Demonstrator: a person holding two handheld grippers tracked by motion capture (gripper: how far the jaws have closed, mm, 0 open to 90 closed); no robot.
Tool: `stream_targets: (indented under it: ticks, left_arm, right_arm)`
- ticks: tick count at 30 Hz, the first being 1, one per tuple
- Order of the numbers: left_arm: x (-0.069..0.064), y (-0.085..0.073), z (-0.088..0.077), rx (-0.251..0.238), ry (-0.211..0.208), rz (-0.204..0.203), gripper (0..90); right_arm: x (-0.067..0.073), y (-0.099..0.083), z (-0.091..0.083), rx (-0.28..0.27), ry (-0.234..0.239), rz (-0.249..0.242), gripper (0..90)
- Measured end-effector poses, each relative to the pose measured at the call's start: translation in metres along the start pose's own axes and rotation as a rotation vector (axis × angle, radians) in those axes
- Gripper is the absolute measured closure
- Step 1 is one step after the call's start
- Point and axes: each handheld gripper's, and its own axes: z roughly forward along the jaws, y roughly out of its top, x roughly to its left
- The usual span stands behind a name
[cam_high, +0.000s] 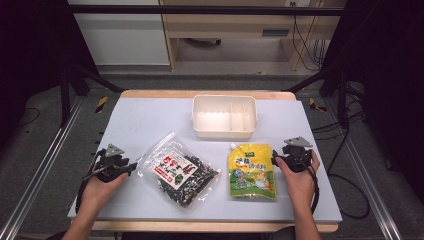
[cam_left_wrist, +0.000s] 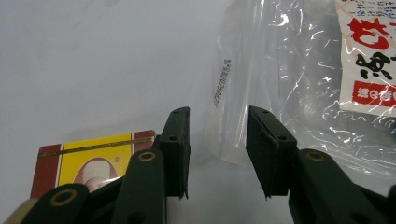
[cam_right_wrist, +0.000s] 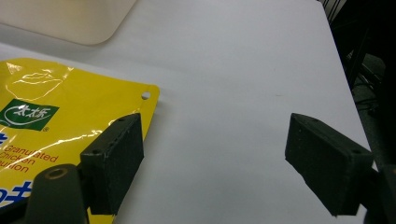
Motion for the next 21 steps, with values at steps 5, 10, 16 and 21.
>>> stream_targets:
  ticks: [5, 10, 16, 21]
  left_arm:
    - [0.0002, -0.0002, 0.0014, -0.001, -0.009, -0.009, 60.9]
    - [-0.0003, -0.0003, 0.0017, 0.005, -0.014, -0.011, 61.7]
    - [0.0005, -0.0006, 0.0022, 0.008, -0.029, -0.016, 62.9]
    - [-0.0008, -0.0008, 0.0021, 0.007, -0.040, -0.018, 65.4]
  right_arm:
    - [-0.0008, -0.0002, 0.0003, -0.003, 0.000, -0.008, 19.8]
    - [0.0001, 0.0000, 0.0000, 0.001, 0.002, 0.001, 19.8]
    - [0.0004, 0.0003, -0.0001, -0.001, 0.003, -0.001, 19.8]
    - [0.0008, 0.0007, -0.0007, -0.002, 0.004, -0.001, 19.8]
